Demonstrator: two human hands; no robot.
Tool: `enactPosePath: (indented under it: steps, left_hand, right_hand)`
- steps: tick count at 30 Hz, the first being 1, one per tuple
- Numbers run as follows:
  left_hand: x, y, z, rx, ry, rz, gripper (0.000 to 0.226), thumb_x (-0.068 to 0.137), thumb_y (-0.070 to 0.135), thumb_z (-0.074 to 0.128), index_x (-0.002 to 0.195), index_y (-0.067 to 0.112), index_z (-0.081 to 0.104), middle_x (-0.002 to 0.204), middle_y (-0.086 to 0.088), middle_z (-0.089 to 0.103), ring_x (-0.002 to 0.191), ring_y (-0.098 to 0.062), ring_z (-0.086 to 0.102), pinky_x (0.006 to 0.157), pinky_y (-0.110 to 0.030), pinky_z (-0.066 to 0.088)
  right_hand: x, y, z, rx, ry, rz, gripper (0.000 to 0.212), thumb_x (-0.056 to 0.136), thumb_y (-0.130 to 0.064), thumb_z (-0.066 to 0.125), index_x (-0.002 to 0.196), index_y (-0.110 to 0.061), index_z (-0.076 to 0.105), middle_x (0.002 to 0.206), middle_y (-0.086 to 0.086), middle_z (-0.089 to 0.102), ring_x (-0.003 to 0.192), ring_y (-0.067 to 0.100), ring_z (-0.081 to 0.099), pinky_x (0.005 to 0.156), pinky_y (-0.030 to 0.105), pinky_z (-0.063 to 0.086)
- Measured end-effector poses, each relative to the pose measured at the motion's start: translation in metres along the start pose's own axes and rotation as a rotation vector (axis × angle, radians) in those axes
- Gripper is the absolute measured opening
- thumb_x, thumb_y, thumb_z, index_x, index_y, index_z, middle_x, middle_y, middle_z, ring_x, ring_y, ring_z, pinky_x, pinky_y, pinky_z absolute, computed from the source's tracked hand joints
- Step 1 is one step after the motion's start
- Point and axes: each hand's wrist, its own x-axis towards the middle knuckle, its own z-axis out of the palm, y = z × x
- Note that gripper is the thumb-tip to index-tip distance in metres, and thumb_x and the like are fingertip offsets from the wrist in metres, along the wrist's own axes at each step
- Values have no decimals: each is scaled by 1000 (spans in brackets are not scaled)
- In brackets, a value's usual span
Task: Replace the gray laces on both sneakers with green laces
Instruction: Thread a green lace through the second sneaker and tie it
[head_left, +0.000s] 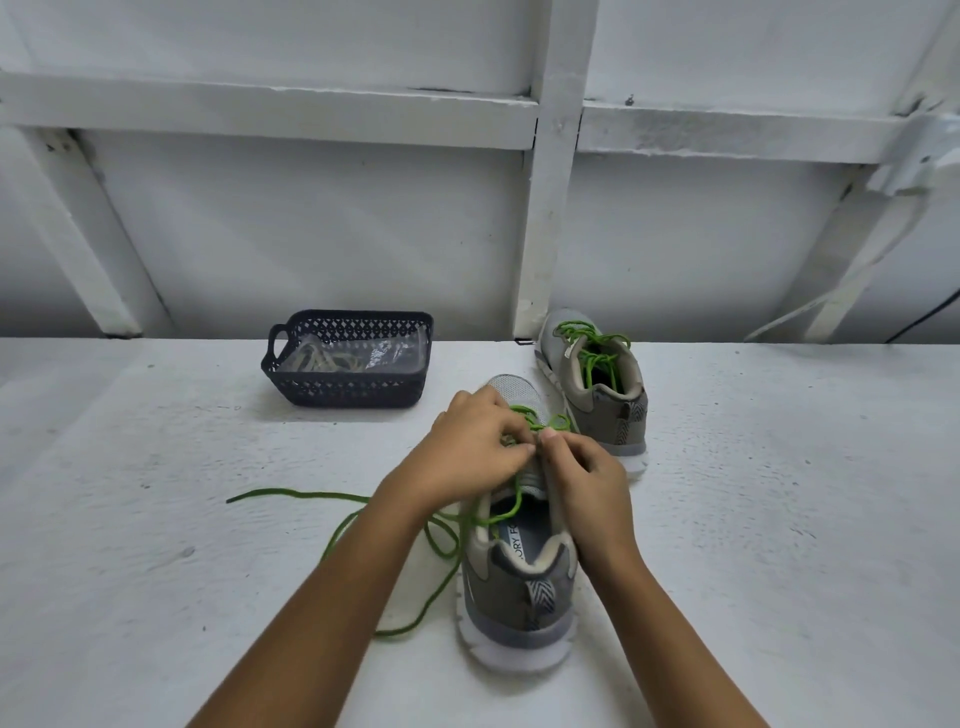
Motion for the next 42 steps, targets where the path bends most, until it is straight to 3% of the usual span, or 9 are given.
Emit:
enactPosePath:
  steps: [3, 8, 15, 21, 23, 27, 33, 37, 42]
  left_hand:
    - [-11, -4, -18, -305, -137, 44, 6, 84, 25, 69, 79, 29, 70, 95, 6, 51, 86, 6, 49, 74, -10, 34]
    - [-29, -11, -40, -512, -314, 105, 7, 79, 13, 74, 78, 20, 74, 85, 7, 54, 75, 1, 54, 70, -13, 40]
    - [-37, -7, -40, -433, -417, 148, 10, 78, 9, 74, 88, 8, 76, 77, 7, 43, 71, 3, 45, 68, -9, 35]
    - [-39, -9, -39, -155, -446, 61, 22, 88, 43, 60, 91, 28, 77, 78, 1, 48, 75, -8, 49, 68, -21, 39]
    - [-41, -12, -39, -63, -445, 9, 27, 91, 46, 55, 94, 30, 76, 74, 11, 57, 78, -3, 56, 71, -21, 44]
    - [-44, -18, -39, -78, -473, -19, 20, 91, 40, 55, 96, 35, 74, 86, 19, 70, 87, 4, 62, 85, -24, 50]
    - [-45, -23, -46, -180, -381, -48, 17, 85, 14, 64, 81, 30, 69, 72, 10, 70, 74, -19, 65, 70, -40, 53]
    - [-42, -24, -55, -626, -267, 29, 12, 88, -2, 58, 88, 9, 64, 66, -3, 65, 61, -17, 62, 63, -25, 51]
    - [-28, -20, -65, -1176, -137, -42, 17, 81, 9, 60, 97, 6, 65, 88, -9, 72, 70, -18, 69, 66, -29, 57]
  right_hand:
    - [0, 2, -1, -24, 5, -1, 18, 90, -28, 61, 85, -14, 71, 80, -4, 70, 67, -6, 59, 59, 7, 43]
    - [1, 2, 0, -22, 12, 5, 17, 89, -27, 62, 89, -13, 70, 86, -5, 70, 69, -11, 58, 60, 2, 41]
    - [1, 1, 0, -35, 16, 2, 16, 89, -28, 62, 88, -15, 70, 85, -7, 70, 69, -11, 58, 60, 3, 41]
    - [-3, 0, 0, -24, 20, 26, 17, 88, -32, 62, 87, -17, 70, 85, -8, 70, 76, -5, 60, 67, 12, 44]
    - [-3, -1, 0, -13, 26, 33, 17, 88, -32, 62, 85, -17, 69, 84, -8, 70, 77, -3, 60, 69, 15, 45]
    - [-5, -3, 0, -29, 20, 28, 19, 88, -33, 62, 84, -16, 69, 82, -7, 69, 76, -2, 59, 68, 16, 44]
    - [-6, -4, -1, -47, 7, 27, 20, 89, -34, 61, 85, -15, 69, 83, -7, 69, 77, -1, 59, 65, 11, 43]
    - [-7, -8, -1, -57, -17, 19, 18, 88, -32, 63, 97, -17, 65, 88, -5, 66, 81, 4, 60, 66, 10, 45]
    - [-13, -21, -1, -125, -79, -74, 11, 91, -41, 55, 96, -32, 53, 90, -5, 58, 86, 8, 57, 73, 15, 44]
